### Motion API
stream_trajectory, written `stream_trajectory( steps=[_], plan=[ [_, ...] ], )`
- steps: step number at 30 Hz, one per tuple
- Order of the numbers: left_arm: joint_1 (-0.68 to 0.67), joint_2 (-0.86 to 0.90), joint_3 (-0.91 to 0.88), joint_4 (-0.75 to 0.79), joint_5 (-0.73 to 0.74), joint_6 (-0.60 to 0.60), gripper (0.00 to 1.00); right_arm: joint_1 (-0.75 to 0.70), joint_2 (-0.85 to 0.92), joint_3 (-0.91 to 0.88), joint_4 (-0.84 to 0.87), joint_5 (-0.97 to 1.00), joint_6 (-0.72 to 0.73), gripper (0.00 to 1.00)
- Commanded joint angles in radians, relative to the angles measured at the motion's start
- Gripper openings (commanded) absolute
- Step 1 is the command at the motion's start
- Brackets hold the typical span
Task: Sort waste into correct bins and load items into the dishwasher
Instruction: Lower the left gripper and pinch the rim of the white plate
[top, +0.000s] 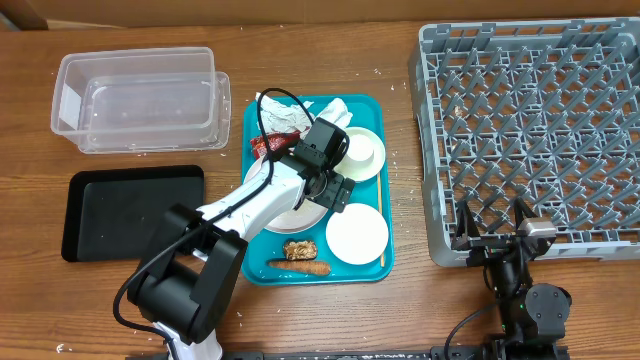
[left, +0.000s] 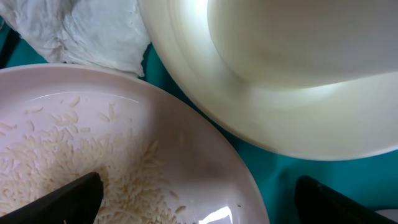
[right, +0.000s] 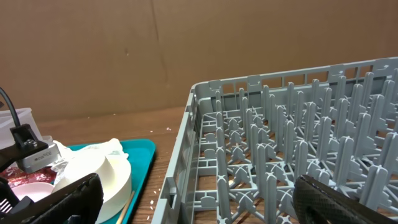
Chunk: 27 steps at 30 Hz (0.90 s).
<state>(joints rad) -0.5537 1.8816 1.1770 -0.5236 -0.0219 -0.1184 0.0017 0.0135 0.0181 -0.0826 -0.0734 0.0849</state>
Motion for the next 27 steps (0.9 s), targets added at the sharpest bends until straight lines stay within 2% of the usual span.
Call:
stream_trajectory(
  steps=[1, 5, 9, 16, 19, 24, 27],
  plan=[
    [-0.013, 0.009, 0.015, -0.011, 0.016, 0.037, 1.0, 0.005, -0.011, -0.01, 0.004, 0.005, -0.004, 1.0],
    [-0.034, 0.009, 0.015, -0.041, 0.015, 0.036, 1.0, 0.005, -0.011, -0.01, 0.004, 0.005, -0.004, 1.0],
    [-0.056, 0.008, 0.016, -0.06, 0.011, 0.036, 0.96, 0.005, -0.011, -0.01, 0.004, 0.005, -0.004, 1.0],
    [-0.07, 0.008, 0.016, -0.071, -0.014, 0.024, 0.67, 0.005, -0.011, -0.01, 0.004, 0.005, -0.004, 1.0],
    [-0.07, 0.008, 0.016, -0.079, -0.014, 0.024, 0.61, 0.005, -0.011, -0.01, 0.004, 0.005, -0.004, 1.0],
    [-0.071, 0.008, 0.016, -0.08, -0.011, 0.025, 0.45, 0.005, -0.011, -0.01, 0.004, 0.005, -0.004, 1.0],
    [-0.074, 0.008, 0.016, -0.08, -0.012, 0.025, 0.43, 0.005, -0.011, -0.01, 0.004, 0.005, -0.004, 1.0]
  ],
)
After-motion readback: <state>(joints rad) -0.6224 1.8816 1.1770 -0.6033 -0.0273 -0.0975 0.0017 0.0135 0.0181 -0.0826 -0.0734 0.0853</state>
